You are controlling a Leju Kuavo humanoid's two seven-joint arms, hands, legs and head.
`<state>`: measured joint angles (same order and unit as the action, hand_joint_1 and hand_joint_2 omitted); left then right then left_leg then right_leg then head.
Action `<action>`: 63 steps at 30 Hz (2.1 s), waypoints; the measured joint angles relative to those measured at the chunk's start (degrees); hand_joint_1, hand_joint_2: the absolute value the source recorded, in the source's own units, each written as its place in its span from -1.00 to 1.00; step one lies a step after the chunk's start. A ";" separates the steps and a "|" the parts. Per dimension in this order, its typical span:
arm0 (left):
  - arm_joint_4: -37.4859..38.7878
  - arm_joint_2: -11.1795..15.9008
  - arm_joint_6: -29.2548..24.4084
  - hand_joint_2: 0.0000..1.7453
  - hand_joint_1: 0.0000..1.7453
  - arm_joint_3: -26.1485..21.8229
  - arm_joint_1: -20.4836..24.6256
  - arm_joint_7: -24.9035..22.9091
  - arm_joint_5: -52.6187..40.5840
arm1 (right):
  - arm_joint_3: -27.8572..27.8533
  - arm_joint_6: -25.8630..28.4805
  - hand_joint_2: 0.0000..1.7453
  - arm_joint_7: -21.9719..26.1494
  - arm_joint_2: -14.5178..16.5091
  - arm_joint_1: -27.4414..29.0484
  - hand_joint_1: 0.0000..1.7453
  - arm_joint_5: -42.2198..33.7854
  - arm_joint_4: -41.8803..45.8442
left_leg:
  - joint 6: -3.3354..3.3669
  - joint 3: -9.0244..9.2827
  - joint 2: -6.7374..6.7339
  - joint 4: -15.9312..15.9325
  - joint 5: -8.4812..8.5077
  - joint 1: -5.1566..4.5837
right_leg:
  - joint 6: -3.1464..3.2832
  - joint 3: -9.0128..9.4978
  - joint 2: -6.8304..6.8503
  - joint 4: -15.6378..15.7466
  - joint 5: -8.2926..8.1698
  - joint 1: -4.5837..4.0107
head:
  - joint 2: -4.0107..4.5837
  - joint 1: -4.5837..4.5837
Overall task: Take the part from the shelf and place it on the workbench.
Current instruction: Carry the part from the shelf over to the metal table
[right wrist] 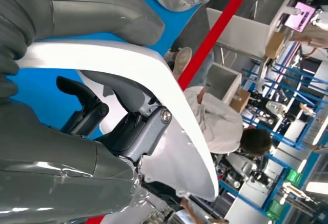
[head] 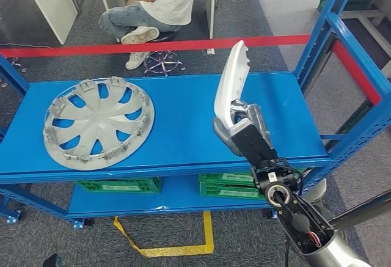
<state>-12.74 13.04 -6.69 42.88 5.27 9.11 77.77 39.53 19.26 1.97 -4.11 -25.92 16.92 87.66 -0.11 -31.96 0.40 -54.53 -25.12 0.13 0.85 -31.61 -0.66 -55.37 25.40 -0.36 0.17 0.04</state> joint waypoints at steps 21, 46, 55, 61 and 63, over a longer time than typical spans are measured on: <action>0.00 -0.29 0.00 1.00 -1.00 0.00 0.14 0.02 -1.26 | 6.13 -30.22 1.00 17.10 4.68 -3.47 1.00 -41.60 -0.65 | 0.00 0.00 0.02 0.05 0.00 0.00 | 0.01 0.02 0.03 0.00 0.00 -0.01 | 0.00 -0.05; 0.05 -0.28 -0.17 1.00 -1.00 0.00 -0.05 0.02 -0.62 | 10.53 -30.67 1.00 16.52 6.12 -4.48 1.00 -38.15 -3.29 | -2.27 0.32 4.89 0.32 -0.15 1.58 | -1.02 0.70 -1.88 -0.17 0.52 1.50 | 0.00 0.75; 0.07 -0.39 0.01 1.00 -1.00 0.04 0.10 0.02 -1.04 | 10.62 -30.78 1.00 16.24 6.48 -4.09 1.00 -37.30 -4.10 | -2.55 -5.07 -1.43 -7.76 -1.09 1.25 | 0.36 1.55 4.03 0.41 1.06 0.82 | 0.00 -2.11; 0.13 -0.31 0.17 1.00 -1.00 0.17 0.20 0.02 -1.27 | 10.59 -30.72 1.00 15.97 6.64 -4.08 1.00 -36.84 -4.15 | -1.02 -1.11 -2.10 0.74 1.55 0.52 | -1.34 2.18 5.80 0.26 2.29 0.47 | 0.00 -2.04; 0.16 -0.32 0.28 1.00 -1.00 0.28 0.18 0.02 -1.34 | 10.59 -30.81 1.00 15.92 6.67 -4.08 1.00 -36.75 -4.18 | -0.38 -0.77 -1.06 0.98 1.64 0.79 | -1.84 0.65 3.55 -3.50 4.66 0.74 | 0.00 -1.56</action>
<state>-12.58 12.72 -6.41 43.16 5.45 9.14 76.43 50.12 -11.55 17.89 2.56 -30.00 -19.83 83.48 -0.49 -32.73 -0.67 -53.55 -23.48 0.92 -0.98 -30.96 2.89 -58.86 30.06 0.37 0.17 -1.52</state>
